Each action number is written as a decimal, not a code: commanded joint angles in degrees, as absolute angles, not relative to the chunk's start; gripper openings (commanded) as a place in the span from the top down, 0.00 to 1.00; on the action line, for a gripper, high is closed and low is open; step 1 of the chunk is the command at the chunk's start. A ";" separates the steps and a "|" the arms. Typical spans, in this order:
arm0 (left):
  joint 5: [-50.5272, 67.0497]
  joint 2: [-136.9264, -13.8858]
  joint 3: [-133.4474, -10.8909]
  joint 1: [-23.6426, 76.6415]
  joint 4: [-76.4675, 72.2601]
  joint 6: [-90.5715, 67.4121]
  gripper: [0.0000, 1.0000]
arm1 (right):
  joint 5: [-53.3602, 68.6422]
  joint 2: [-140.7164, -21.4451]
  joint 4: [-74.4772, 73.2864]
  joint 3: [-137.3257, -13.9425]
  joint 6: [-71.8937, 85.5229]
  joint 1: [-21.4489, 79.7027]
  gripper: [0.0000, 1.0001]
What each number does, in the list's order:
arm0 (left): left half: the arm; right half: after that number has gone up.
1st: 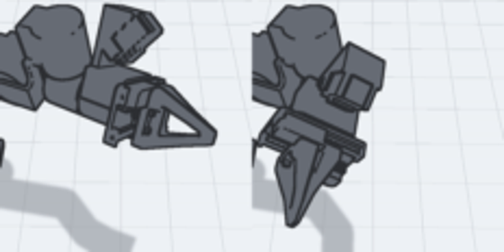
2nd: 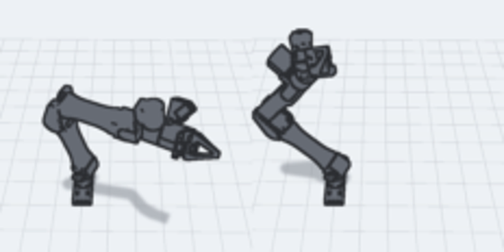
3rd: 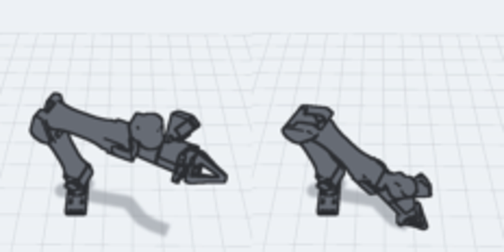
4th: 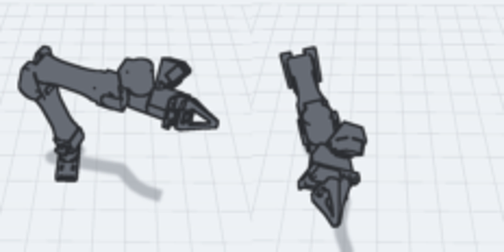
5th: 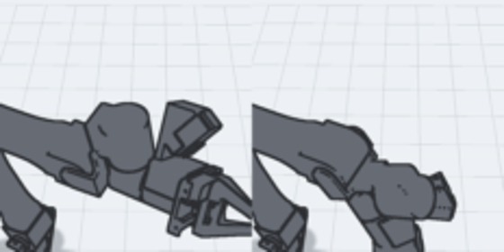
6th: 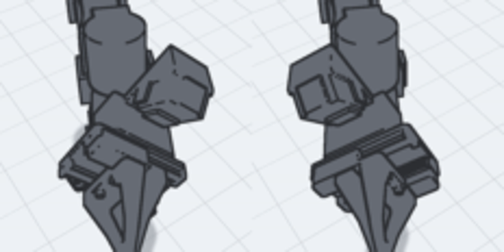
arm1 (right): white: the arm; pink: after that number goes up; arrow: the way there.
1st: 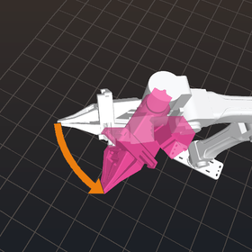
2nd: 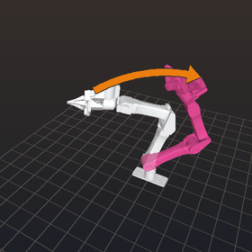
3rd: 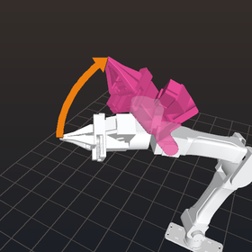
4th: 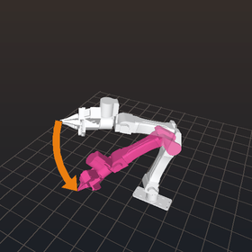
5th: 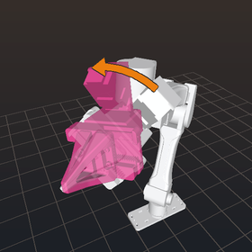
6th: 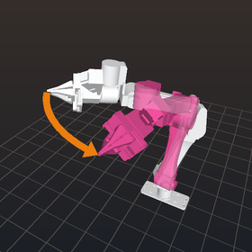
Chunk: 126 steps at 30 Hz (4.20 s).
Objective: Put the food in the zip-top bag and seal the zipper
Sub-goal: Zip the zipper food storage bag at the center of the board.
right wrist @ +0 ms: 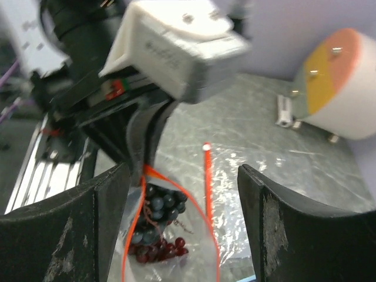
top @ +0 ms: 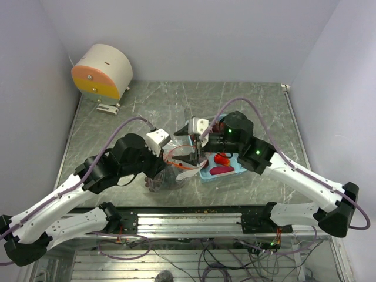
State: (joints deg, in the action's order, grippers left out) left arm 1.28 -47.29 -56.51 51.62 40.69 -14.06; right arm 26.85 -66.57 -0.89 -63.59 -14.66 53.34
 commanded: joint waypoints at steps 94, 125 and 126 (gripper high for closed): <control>-7.06 -27.46 -49.98 51.90 24.84 6.00 0.23 | 60.07 -76.21 14.82 -63.61 9.03 40.22 1.00; 2.84 -29.62 -44.91 51.87 12.01 0.80 0.37 | 62.41 -74.06 21.38 -63.55 18.27 40.47 1.00; 2.68 -29.29 -44.83 51.92 11.64 0.71 0.39 | 62.40 -74.09 21.10 -63.47 18.13 40.49 1.00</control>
State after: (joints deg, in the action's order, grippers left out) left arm 1.80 -30.70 -45.12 51.62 15.62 1.28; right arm 61.36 -76.82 16.49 -62.24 16.95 40.29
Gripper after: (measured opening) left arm 0.637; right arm 0.007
